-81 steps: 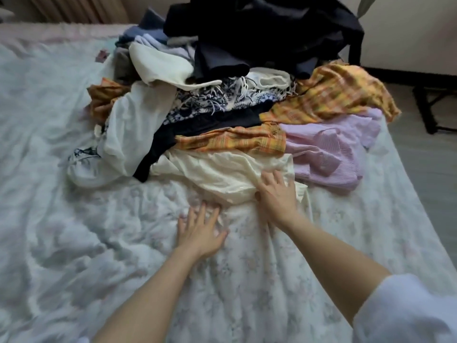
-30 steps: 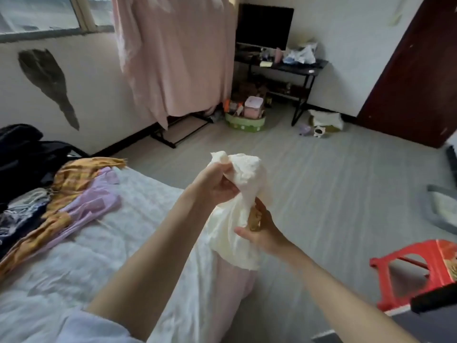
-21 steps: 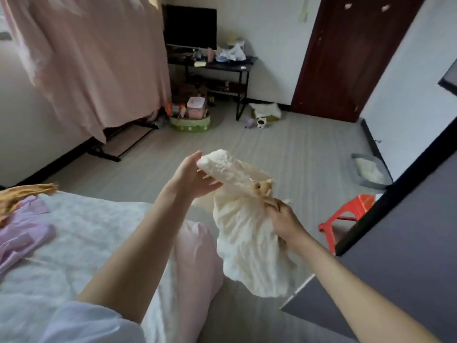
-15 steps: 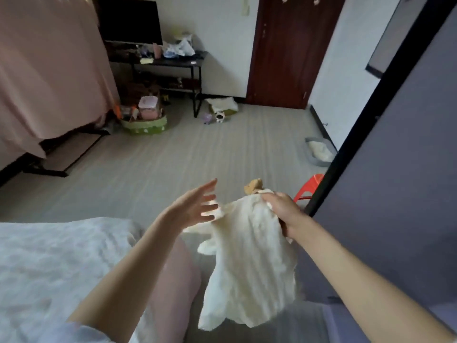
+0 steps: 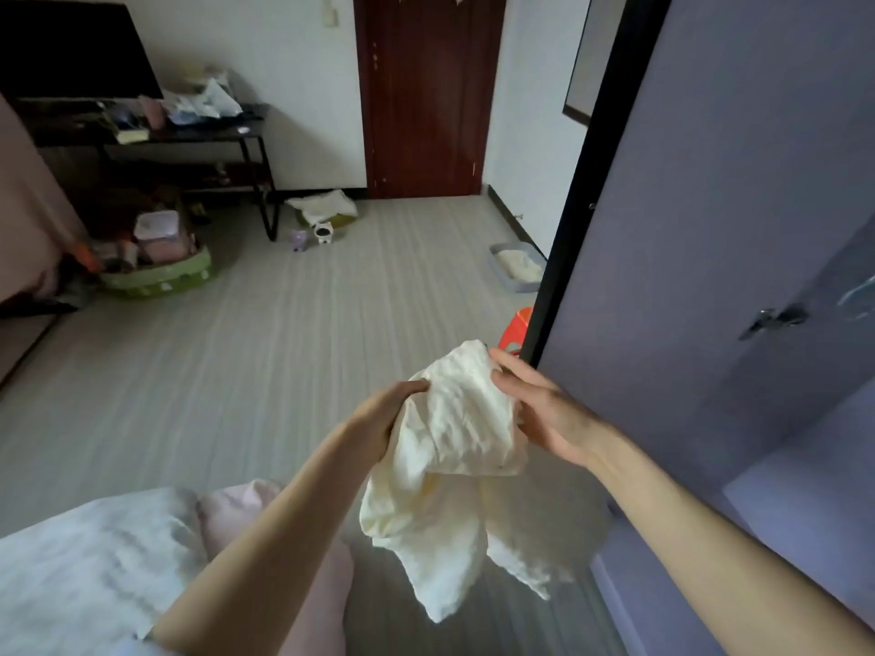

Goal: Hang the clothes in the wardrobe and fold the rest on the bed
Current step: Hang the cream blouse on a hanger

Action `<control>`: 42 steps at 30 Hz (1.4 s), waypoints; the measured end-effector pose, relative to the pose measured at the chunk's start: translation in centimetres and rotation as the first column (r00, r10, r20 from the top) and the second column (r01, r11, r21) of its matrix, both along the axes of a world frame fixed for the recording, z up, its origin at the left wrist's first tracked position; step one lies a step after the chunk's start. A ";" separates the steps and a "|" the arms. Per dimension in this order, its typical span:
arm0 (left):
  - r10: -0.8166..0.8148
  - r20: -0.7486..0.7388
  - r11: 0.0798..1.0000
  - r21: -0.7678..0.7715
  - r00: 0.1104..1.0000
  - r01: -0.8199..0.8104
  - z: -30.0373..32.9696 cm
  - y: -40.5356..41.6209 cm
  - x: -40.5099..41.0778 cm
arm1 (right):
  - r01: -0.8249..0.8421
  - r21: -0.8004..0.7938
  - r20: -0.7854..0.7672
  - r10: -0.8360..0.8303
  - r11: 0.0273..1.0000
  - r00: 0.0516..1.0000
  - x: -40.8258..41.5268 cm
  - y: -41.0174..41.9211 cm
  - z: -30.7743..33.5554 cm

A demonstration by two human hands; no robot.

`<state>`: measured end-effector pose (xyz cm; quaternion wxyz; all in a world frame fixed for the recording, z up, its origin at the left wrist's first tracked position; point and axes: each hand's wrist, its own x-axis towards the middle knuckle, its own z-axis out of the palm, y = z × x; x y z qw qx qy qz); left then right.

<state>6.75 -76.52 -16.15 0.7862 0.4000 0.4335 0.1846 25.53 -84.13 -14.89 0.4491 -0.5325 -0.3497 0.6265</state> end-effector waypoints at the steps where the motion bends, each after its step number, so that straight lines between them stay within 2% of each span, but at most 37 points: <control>1: 0.007 0.014 1.000 -0.006 1.000 -0.007 0.1 0.1 0.3 | -0.058 -0.021 0.076 0.060 0.998 0.995 0.3 -0.6 -0.2; 4: 0.002 0.003 1.000 -0.005 1.000 -0.002 0.4 -0.1 1.7 | -0.142 0.011 0.355 0.129 0.990 0.926 0.3 -1.5 -0.7; 6: -0.060 -0.044 0.997 -0.052 0.997 0.058 0.6 -0.1 2.0 | -0.044 0.046 0.516 0.014 0.998 0.856 0.2 -1.6 -0.9; 7: -0.117 -0.055 0.992 -0.062 0.992 0.113 0.7 -0.2 2.0 | 0.056 0.050 0.526 -0.074 0.997 0.847 0.3 -1.6 -0.8; 9: -0.164 -0.099 0.986 0.014 0.981 0.166 0.1 -0.2 2.2 | 0.245 0.011 0.411 -0.227 0.970 0.883 0.9 -1.5 -0.4; 11: -0.076 -0.227 0.969 0.214 0.971 0.126 -0.8 -0.1 2.3 | 0.369 -0.029 0.303 -0.343 0.929 0.889 1.6 -1.3 0.2; 13: -0.005 -0.262 0.896 0.427 0.965 0.121 -0.7 -0.2 2.2 | 0.446 -0.051 0.300 -0.413 0.893 0.860 2.0 -1.0 0.8; 16: -0.182 -0.185 0.792 0.554 0.966 0.255 -0.9 -0.3 2.0 | 0.560 -0.119 0.232 -0.526 0.820 0.818 1.5 -0.4 1.4; 18: -0.203 -0.178 0.694 0.668 0.963 0.270 -0.9 -1.0 2.5 | 0.601 -0.172 0.150 -0.583 0.780 0.799 1.1 -0.2 1.7; 20: -0.023 -0.112 0.564 0.819 0.993 0.106 -1.2 -1.7 3.3 | 0.601 -0.201 0.008 -0.612 0.773 0.791 0.7 0.1 2.3; 22: 0.160 -0.013 0.395 0.917 0.987 -0.052 -1.6 -2.4 3.8 | 0.608 -0.206 -0.145 -0.638 0.767 0.756 0.4 0.4 3.2; 24: 0.238 -0.014 0.253 0.966 0.971 -0.048 -2.0 -2.6 4.1 | 0.639 -0.194 -0.220 -0.668 0.744 0.711 0.5 0.6 3.9; 25: 0.250 -0.053 0.213 0.977 0.967 -0.001 -2.2 -2.7 4.3 | 0.654 -0.188 -0.227 -0.681 0.732 0.697 0.6 0.7 4.2; 27: 0.247 -0.178 0.224 0.967 0.953 0.123 -2.7 -2.6 4.7 | 0.655 -0.176 -0.229 -0.677 0.735 0.699 0.7 0.5 5.0; 32: 0.178 -0.488 0.375 0.836 0.854 0.400 -3.6 -2.7 7.4 | 0.555 -0.135 -0.332 -0.565 0.821 0.755 0.7 -0.2 6.3; 35: 0.286 -0.528 0.497 0.795 0.800 0.347 -4.0 -2.6 8.6 | 0.552 -0.062 -0.309 -0.542 0.832 0.782 0.7 -0.5 7.0; 37: 0.295 -0.545 0.545 0.771 0.785 0.330 -3.9 -1.9 8.8 | 0.572 0.041 -0.265 -0.543 0.819 0.797 1.2 -0.6 7.0; 38: 0.294 -0.556 0.550 0.764 0.777 0.338 -3.7 -1.4 8.7 | 0.589 0.112 -0.149 -0.572 0.801 0.807 1.6 -0.6 6.9; 39: 0.293 -0.560 0.551 0.761 0.775 0.342 -3.6 -0.9 8.5 | 0.600 0.198 0.046 -0.619 0.775 0.784 2.0 -0.8 6.8; 41: 0.292 -0.565 0.540 0.763 0.772 0.354 -3.0 0.2 7.9 | 0.561 0.355 0.441 -0.663 0.748 0.606 3.2 -1.3 5.7; 42: 0.300 -0.562 0.524 0.772 0.770 0.359 -2.6 0.6 7.7 | 0.541 0.381 0.555 -0.654 0.749 0.514 3.8 -1.7 4.9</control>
